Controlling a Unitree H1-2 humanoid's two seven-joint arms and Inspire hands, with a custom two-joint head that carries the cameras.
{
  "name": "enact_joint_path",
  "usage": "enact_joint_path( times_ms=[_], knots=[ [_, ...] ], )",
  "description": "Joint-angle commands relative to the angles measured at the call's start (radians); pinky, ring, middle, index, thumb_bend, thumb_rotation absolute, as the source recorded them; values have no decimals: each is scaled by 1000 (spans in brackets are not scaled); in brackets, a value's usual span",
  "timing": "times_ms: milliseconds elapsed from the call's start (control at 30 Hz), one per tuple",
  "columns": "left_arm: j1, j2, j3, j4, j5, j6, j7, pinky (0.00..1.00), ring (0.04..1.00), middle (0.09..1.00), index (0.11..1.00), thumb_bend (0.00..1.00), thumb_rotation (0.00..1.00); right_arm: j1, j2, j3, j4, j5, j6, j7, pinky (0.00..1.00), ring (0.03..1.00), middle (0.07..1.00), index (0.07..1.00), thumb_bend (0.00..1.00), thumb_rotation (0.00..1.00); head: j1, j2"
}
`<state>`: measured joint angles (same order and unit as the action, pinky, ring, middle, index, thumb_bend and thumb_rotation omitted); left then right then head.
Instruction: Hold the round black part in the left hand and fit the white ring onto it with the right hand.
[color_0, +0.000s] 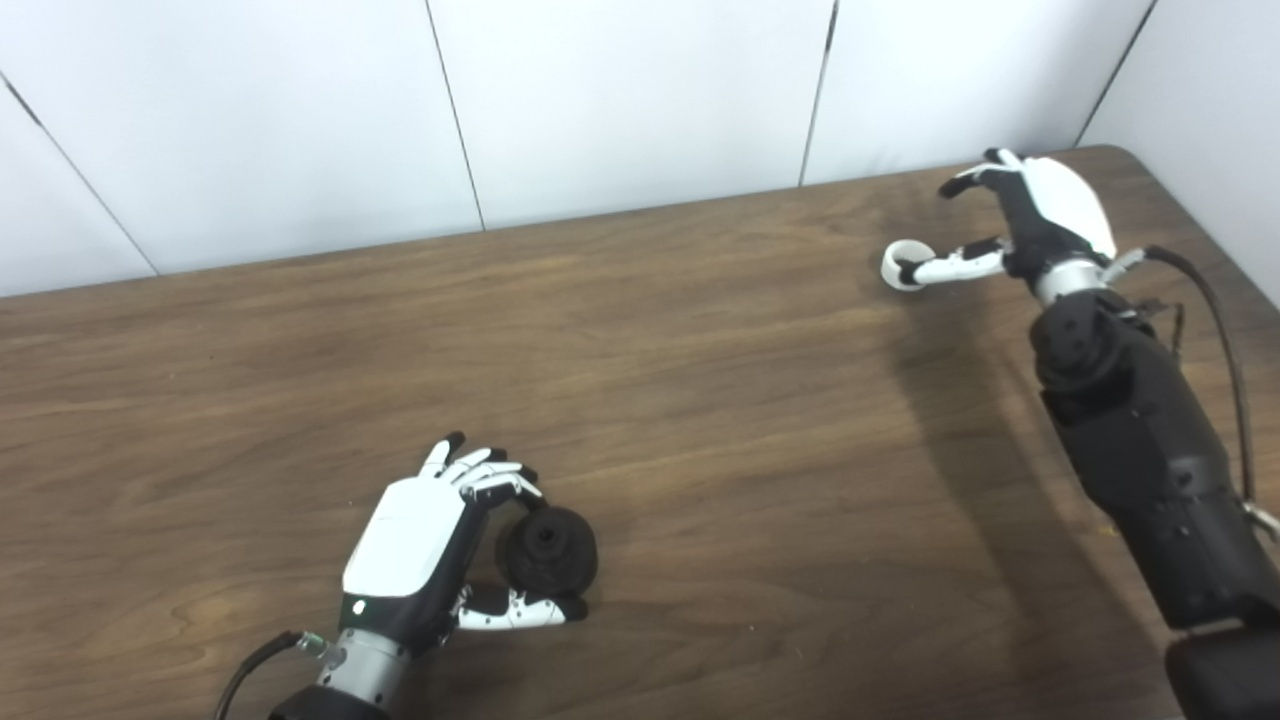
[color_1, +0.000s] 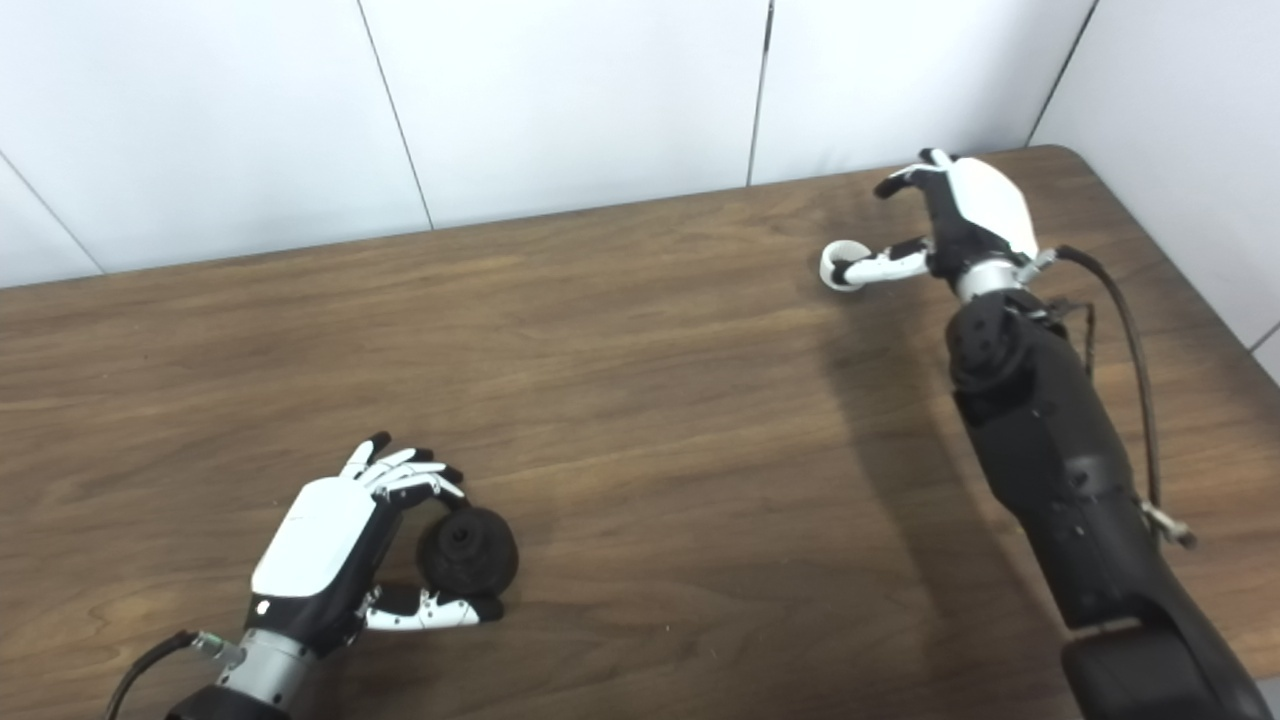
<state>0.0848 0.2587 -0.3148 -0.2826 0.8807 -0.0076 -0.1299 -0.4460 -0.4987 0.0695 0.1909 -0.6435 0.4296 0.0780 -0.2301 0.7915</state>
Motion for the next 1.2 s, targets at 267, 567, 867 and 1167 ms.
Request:
enact_joint_path(
  times_ms=[267, 567, 867, 1167],
  knots=[
    [9, 21, 16, 7, 14, 27, -30, 997, 873, 759, 484, 523, 52, -101, -7, 28, 45, -20, 40, 45, 904, 971, 915, 694, 862, 231, -31, 1],
    [8, 30, 20, 14, 7, 10, -19, 1000, 871, 757, 484, 522, 52, -113, -2, 32, 76, -30, 40, 60, 925, 977, 923, 713, 844, 236, -56, -3],
    [10, 34, 23, 14, 7, 7, -16, 1000, 870, 755, 485, 522, 52, -133, -5, 19, 117, -52, 40, 62, 911, 975, 904, 724, 830, 245, -62, -4],
    [4, 34, 24, 8, 10, 16, -29, 1000, 864, 757, 484, 523, 52, -132, 2, 8, 120, -70, 40, 81, 912, 978, 916, 723, 812, 251, -74, -3]
  ],
)
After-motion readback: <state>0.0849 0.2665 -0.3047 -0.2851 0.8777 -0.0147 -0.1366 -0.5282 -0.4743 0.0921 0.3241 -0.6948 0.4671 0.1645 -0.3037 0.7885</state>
